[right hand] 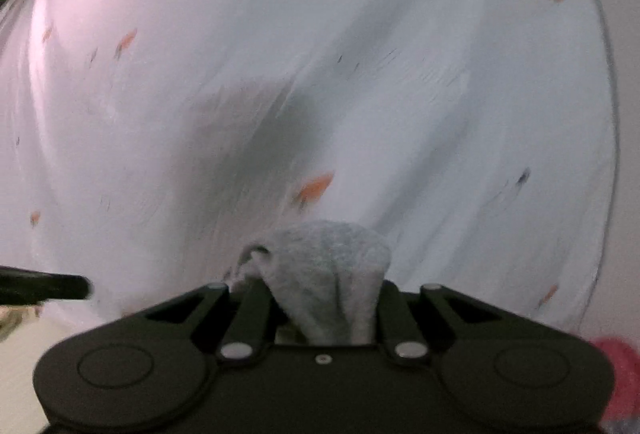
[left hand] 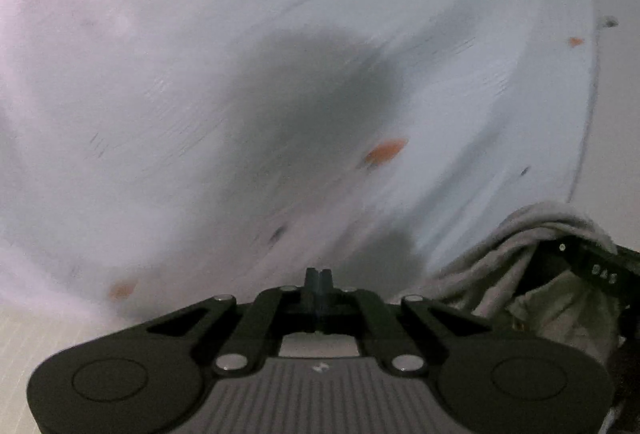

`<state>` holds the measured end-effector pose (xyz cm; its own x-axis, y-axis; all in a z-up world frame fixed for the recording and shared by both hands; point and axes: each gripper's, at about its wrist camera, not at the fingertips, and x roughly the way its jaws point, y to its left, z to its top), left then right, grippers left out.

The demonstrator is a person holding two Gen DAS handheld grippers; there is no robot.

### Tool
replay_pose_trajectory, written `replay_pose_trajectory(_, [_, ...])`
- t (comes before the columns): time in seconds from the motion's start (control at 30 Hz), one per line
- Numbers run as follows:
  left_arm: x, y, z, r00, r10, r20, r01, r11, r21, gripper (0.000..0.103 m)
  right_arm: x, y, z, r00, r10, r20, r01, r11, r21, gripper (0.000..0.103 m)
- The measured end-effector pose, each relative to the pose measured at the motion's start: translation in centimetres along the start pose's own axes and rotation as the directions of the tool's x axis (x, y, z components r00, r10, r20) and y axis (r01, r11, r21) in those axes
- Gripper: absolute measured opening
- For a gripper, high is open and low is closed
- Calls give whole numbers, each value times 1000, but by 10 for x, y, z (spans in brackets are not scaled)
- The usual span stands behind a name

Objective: Fold clothes
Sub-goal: 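Lift the grey hoodie with both grippers and drop it on the open sheet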

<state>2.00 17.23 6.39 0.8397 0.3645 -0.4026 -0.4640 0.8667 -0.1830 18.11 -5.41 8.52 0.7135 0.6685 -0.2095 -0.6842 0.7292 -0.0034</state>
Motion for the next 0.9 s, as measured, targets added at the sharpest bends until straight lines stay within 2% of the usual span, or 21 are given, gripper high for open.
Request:
replay_pose_trajectory(0.07, [-4,30,-23,996,42,-83,-46,998,-47,0,14,19,-28,994,-63,-87,61,998,-22,13])
replay_pose_trajectory(0.1, [-6,46,-34,990,62,-125,-71,995,-70,0,23,25,-46,981,-124,-149,118,992,-50,17])
replay_pose_trajectory(0.13, [-8,62,-46,984,72,-164,-89,992,-94,0,32,30,-65,959,-189,-211,175,981,-82,35])
replay_pose_trajectory(0.17, [-7,73,-55,977,77,-196,-102,988,-118,0,38,31,-84,925,-257,-278,235,966,-112,52])
replay_pose_trajectory(0.2, [-8,83,-64,971,79,-226,-113,984,-141,0,38,29,-104,891,-301,-341,282,954,-106,58])
replay_pose_trajectory(0.27, [-12,102,-81,958,78,-278,-129,977,-172,0,39,25,-144,802,-378,-461,374,921,-105,63])
replay_pose_trajectory(0.3, [-12,108,-86,953,78,-293,-134,975,-175,0,38,22,-163,756,-402,-516,416,904,-95,72])
replay_pose_trajectory(0.33, [-12,113,-91,948,79,-308,-138,975,-174,0,32,14,-177,741,-372,-559,443,896,-9,81])
replay_pose_trajectory(0.37, [-13,117,-96,943,80,-322,-141,975,-171,0,27,4,-192,741,-320,-590,462,881,103,92])
replay_pose_trajectory(0.43, [-11,128,-103,934,72,-350,-142,974,-178,0,28,-9,-219,755,-206,-622,470,832,296,96])
replay_pose_trajectory(0.5, [-6,134,-107,928,53,-369,-132,972,-192,2,34,-15,-238,756,-157,-635,477,798,370,100])
replay_pose_trajectory(0.6, [-5,143,-112,921,44,-387,-127,973,-191,5,53,-7,-263,779,-117,-616,464,768,441,103])
replay_pose_trajectory(0.67, [-5,149,-116,916,39,-399,-124,974,-189,8,74,16,-258,769,-119,-628,411,844,345,103])
replay_pose_trajectory(0.73, [-8,160,-121,909,40,-414,-127,975,-185,11,94,40,-253,762,-119,-637,350,903,250,103])
replay_pose_trajectory(0.9, [-21,198,-134,889,74,-452,-187,960,-209,12,139,114,-242,790,6,-613,124,978,169,102])
